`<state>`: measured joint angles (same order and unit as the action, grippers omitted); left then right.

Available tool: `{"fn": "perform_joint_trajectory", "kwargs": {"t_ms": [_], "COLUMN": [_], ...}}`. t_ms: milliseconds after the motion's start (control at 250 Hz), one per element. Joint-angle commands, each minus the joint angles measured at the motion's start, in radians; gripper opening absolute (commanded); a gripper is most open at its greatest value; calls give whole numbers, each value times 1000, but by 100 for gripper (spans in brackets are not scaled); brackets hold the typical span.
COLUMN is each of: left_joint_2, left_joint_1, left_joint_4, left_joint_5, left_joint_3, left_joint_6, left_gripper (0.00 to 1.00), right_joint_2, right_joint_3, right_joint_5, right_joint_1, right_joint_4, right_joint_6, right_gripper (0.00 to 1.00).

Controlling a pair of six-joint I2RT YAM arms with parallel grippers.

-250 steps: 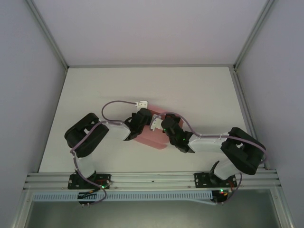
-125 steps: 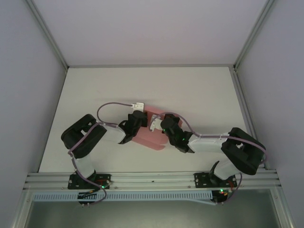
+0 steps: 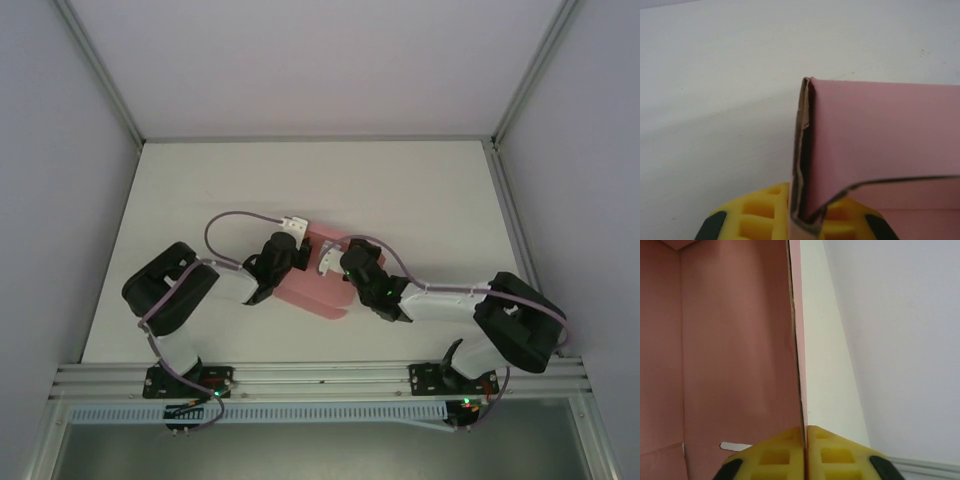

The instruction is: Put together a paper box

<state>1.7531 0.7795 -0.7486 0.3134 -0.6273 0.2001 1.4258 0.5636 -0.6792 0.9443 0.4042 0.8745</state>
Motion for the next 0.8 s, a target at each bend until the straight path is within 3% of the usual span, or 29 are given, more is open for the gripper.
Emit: {"fn": "perform_joint_trajectory", "kwargs": {"t_ms": [0, 44, 80, 128, 140, 272, 435, 519, 615, 795], "left_joint_2": [-61, -84, -102, -125, -131, -194, -276, -300, -320, -350], "left_joint_1": [-39, -39, -37, -32, -30, -28, -7, 2, 18, 33], "left_joint_4": [68, 104, 128, 157, 165, 248, 270, 267, 277, 288], "left_joint_5": [113, 125, 127, 159, 166, 188, 181, 168, 168, 183], "left_joint_3": [-7, -15, -19, -23, -24, -35, -13, -3, -7, -6], "left_joint_6": [27, 51, 60, 74, 77, 115, 141, 143, 135, 139], "left_gripper": [0, 0, 0, 0, 0, 0, 0, 0, 0, 0], "right_joint_2": [-63, -94, -129, -191, -207, -418, -576, -578, -541, -424], "right_joint_3": [12, 23, 25, 26, 26, 32, 76, 130, 167, 241], "right_joint_5": [-42, -35, -23, 7, 18, 145, 159, 209, 298, 295], "right_joint_1": [-20, -21, -21, -22, -24, -44, -134, -190, -204, -227], "right_joint_4": [-93, -95, -83, -75, -74, -96, -177, -283, -331, -451], "right_joint_6": [-85, -111, -134, -164, -171, -317, -591, -706, -735, -773], "right_gripper": [42, 62, 67, 97, 99, 100, 100, 100, 100, 100]}}
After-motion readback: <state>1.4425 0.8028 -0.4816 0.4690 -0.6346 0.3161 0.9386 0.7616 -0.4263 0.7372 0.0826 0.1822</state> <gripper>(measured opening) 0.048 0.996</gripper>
